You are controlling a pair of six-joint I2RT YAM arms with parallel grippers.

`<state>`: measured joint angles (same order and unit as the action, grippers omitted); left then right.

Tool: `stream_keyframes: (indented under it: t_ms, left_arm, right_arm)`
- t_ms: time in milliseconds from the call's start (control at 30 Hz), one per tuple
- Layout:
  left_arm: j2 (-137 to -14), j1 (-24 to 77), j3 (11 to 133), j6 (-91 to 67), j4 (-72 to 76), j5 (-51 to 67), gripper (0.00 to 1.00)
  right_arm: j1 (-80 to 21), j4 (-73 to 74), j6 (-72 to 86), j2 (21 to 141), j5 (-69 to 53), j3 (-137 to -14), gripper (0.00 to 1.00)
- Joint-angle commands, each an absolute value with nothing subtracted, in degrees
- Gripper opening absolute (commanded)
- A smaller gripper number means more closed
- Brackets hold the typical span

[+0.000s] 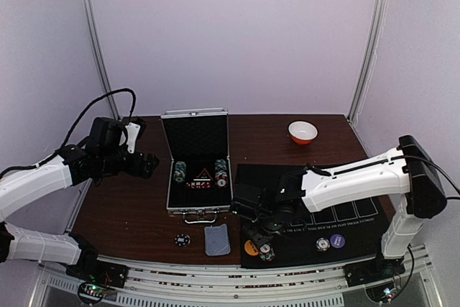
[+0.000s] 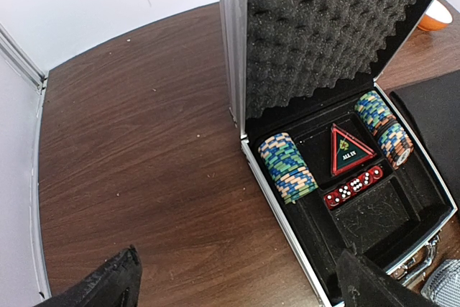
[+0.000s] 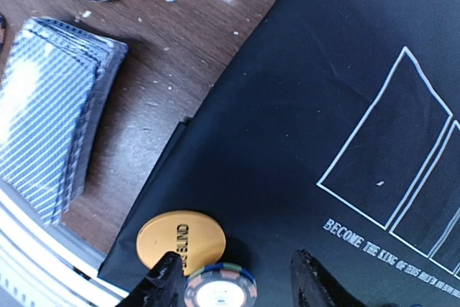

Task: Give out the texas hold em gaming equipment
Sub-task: Adjust the poker chips pile in the big blind area.

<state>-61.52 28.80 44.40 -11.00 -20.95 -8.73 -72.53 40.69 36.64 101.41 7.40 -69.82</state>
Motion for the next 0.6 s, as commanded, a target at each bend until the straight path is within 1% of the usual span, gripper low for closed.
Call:
stream_keyframes:
  t_ms: [0,167,367,567]
  left_arm:
    - [-61.61,28.52,44.03,-10.26,-18.34,-8.34,0.98]
    - [-61.61,28.52,43.97,-10.21,-18.28,-8.26,0.98]
    - [-61.52,28.56,44.03,-10.15,-18.24,-8.24,0.98]
    - [-61.48,28.55,43.97,-10.12,-18.28,-8.32,0.98]
  right_arm:
    - [-71.90,40.70,35.32,104.35,5.68,-71.34,0.48]
    - [-71.79,41.03,34.67,106.61,4.38,-71.95,0.37]
    - [-71.89,40.89,36.29,104.95,2.60,-69.95,0.29]
    - [-72.24,40.99,37.49,103.56,1.32,-68.55,0.25]
